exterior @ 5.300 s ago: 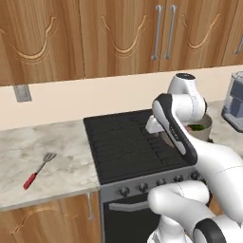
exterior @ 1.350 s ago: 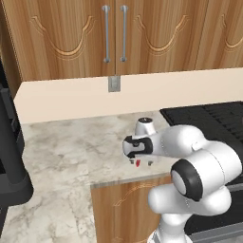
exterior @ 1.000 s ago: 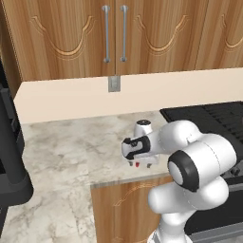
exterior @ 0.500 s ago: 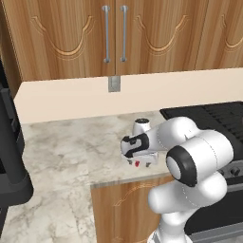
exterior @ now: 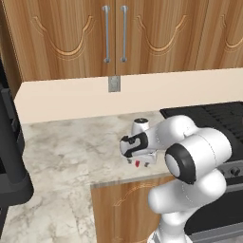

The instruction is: Put the cucumber and onion in the pot. Retrieve the spatula and lightly stir the vegetables in the pot.

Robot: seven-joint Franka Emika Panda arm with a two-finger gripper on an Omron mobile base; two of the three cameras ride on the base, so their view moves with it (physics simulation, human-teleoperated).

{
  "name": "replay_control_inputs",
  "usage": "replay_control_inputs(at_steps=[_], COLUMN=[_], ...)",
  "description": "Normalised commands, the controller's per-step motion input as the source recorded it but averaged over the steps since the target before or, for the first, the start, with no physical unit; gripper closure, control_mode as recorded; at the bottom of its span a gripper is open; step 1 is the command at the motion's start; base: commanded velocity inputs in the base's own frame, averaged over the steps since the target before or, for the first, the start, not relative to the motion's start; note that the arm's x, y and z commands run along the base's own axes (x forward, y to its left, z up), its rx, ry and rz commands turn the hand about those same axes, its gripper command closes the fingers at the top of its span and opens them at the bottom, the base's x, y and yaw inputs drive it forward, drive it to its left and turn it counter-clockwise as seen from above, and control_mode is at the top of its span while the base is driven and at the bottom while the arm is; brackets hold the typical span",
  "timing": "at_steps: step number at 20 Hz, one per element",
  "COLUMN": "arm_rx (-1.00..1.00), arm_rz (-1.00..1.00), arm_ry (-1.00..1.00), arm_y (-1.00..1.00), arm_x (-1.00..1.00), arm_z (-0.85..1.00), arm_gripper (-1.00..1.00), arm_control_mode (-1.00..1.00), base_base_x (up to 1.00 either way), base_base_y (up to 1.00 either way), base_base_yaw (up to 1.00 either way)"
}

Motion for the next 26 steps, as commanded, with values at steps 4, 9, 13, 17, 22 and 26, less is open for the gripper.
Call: replay_control_inputs(at_steps=[4, 9, 13, 17, 22, 26], arm_rx=[0.0, 0.0, 0.0, 0.0, 0.0, 0.0], arm_rz=[-0.02, 0.0, 0.0, 0.0, 0.0, 0.0], arm_ry=[0.0, -0.01, -0.11, -0.03, 0.0, 0.0], arm_y=[0.0, 0.0, 0.0, 0.0, 0.0, 0.0], arm_x=[0.0, 0.02, 0.23, 0.07, 0.0, 0.0], arm_z=[0.0, -0.01, -0.02, 0.0, 0.0, 0.0], arm_gripper=[-1.0, -1.0, -1.0, -1.0, 1.0, 1.0], arm_control_mode=[-1.0, -1.0, -1.0, -1.0, -1.0, -1.0], base_base_x=[0.0, 0.0, 0.0, 0.0, 0.0, 0.0], base_base_y=[0.0, 0.0, 0.0, 0.0, 0.0, 0.0], base_base_yaw=[0.0, 0.0, 0.0, 0.0, 0.0, 0.0])
